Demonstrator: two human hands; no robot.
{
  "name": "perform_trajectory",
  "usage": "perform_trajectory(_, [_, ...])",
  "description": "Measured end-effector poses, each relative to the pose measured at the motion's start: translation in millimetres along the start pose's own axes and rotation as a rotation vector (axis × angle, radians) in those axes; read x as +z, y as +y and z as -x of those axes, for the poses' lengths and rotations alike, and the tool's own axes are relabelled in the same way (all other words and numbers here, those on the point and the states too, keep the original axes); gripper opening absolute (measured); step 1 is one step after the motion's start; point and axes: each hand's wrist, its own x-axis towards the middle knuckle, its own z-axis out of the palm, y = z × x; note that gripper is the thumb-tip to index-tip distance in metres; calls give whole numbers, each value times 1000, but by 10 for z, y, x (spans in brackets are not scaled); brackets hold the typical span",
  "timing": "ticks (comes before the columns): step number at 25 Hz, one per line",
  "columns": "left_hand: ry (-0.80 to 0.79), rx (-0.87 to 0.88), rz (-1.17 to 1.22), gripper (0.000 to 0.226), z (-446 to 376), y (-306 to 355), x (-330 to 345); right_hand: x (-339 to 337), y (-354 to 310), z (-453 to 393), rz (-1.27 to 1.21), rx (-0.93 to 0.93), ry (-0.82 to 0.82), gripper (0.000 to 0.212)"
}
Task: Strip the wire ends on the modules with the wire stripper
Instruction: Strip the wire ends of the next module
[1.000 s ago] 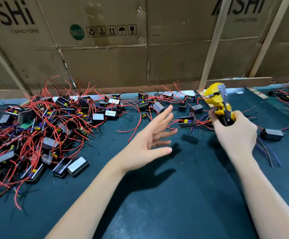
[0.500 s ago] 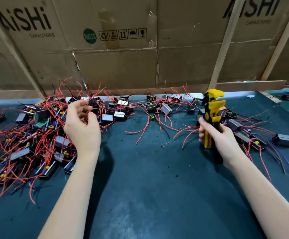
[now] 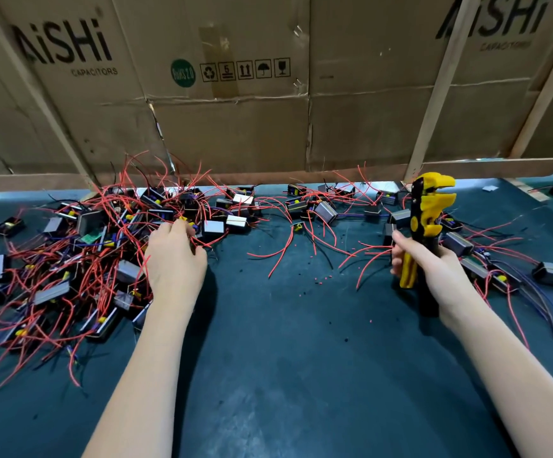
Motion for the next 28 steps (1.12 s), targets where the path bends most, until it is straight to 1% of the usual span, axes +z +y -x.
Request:
perform_trajectory(2, [31, 184, 25, 23, -3, 36, 66, -6, 4, 1, 0, 6, 8, 34])
perform_trajectory(3, [-6, 264, -19, 27, -24, 40, 115, -11, 8, -3, 1, 6, 12, 31])
perform_trajectory(4, [-73, 309, -91, 32, -44, 42, 168, -12, 13, -7, 5, 6, 15, 29])
perform_trajectory(6, [-205, 304, -231, 44, -93, 34, 264, -11, 15, -10, 11, 3, 15, 27])
perform_trajectory(7, [-231, 290, -276, 48, -118, 28, 300, -11, 15, -6, 12, 2, 14, 27])
perform_trajectory(10, [-245, 267, -355, 57, -178, 33, 366, -16, 17, -8, 13, 1, 18, 28])
perform_trajectory(12, [-250, 231, -367, 56, -215, 52, 375, -18, 17, -9, 18, 5, 14, 28])
perform_trajectory(15, [-221, 232, -388, 44, -202, 59, 376, -28, 10, -13, 21, 8, 9, 29])
perform_trajectory(19, [-161, 170, -219, 28, -145, 50, 348, -17, -5, -7, 29, 15, 0, 30])
perform_trajectory(21, [-140, 200, -142, 25, -128, 46, 319, -16, -4, -9, 27, 18, -3, 28])
perform_trajectory(24, [-132, 244, -92, 23, -79, 57, 280, -12, -15, -7, 35, 20, -8, 28])
perform_trajectory(26, [-54, 238, 1, 21, -39, 83, 233, -12, -18, -4, 35, 17, -12, 28])
perform_trajectory(28, [66, 250, 194, 20, 2, 136, 155, -20, -23, 0, 35, 17, -14, 28])
